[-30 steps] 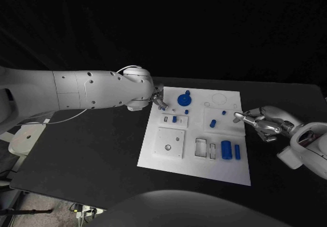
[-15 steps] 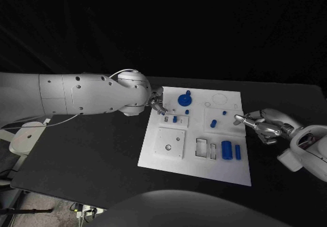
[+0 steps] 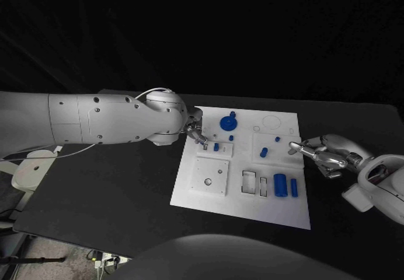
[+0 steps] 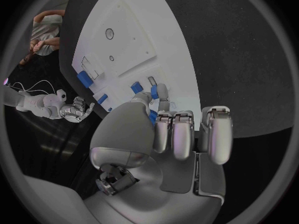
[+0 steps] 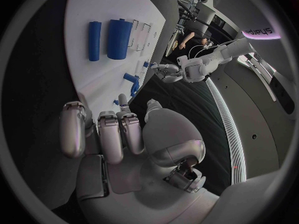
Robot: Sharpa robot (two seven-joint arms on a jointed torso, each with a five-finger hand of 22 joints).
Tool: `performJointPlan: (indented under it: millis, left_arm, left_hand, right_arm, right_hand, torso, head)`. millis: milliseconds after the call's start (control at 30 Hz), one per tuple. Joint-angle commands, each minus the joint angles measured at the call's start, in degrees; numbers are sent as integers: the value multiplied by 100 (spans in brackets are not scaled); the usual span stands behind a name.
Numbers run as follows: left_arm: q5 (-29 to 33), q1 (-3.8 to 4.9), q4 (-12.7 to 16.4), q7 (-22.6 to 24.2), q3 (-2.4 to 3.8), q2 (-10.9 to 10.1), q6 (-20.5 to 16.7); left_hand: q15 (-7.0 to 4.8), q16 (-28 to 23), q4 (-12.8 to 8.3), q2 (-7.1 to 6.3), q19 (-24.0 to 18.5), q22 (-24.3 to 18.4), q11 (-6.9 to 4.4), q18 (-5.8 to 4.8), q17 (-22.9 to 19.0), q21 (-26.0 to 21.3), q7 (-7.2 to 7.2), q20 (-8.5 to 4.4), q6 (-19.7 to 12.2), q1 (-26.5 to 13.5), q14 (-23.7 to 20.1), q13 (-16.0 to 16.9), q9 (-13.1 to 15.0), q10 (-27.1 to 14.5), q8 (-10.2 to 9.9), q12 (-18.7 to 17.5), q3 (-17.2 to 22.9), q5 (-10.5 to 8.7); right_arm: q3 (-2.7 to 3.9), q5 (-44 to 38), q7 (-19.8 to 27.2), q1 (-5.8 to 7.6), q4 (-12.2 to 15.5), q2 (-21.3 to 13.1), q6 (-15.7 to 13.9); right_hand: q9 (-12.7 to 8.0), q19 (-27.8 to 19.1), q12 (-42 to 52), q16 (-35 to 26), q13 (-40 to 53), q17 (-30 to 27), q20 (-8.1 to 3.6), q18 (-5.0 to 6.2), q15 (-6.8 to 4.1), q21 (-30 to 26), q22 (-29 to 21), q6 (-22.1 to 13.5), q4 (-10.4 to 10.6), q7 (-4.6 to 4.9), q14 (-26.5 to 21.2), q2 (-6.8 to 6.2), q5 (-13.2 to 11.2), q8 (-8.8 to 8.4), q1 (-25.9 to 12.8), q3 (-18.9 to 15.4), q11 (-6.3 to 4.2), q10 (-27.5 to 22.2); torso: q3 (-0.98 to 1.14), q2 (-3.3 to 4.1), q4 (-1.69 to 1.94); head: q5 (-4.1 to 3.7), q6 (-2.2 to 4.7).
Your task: Assemble the parts on the task board
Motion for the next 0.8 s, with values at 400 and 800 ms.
performJointPlan:
  millis: [400,800]
  left_arm:
    - [7,-128,-19,-7,0,75,1]
    - [21,-144,-50,-1,0,136,-26]
  left_hand:
    - [-31,14,0,8,497,1455,-17,-45,1509,-63,25,-55,-20,43,601,1507,7,596,31,-32,34,-49]
    - [-30,14,0,11,480,1445,-16,-38,1509,-89,26,-54,-22,38,601,1507,10,596,33,-32,44,-59]
  right_arm:
    - [-2,-16,19,-10,6,-5,75]
    - [-2,-15,27,-13,7,-1,71]
  right_hand:
    - [-8,-29,22,20,1508,1507,-11,36,-19,-19,1062,-23,-22,4,598,19,22,-11,-10,-24,-7,596]
    - [-8,-29,22,20,1508,1507,-11,36,-19,-19,1062,-23,-22,4,598,19,22,-11,-10,-24,-7,596]
  torso:
    - [-6,2,-5]
    - [-1,-2,-2]
  head:
    - [-1,0]
    - [2,0]
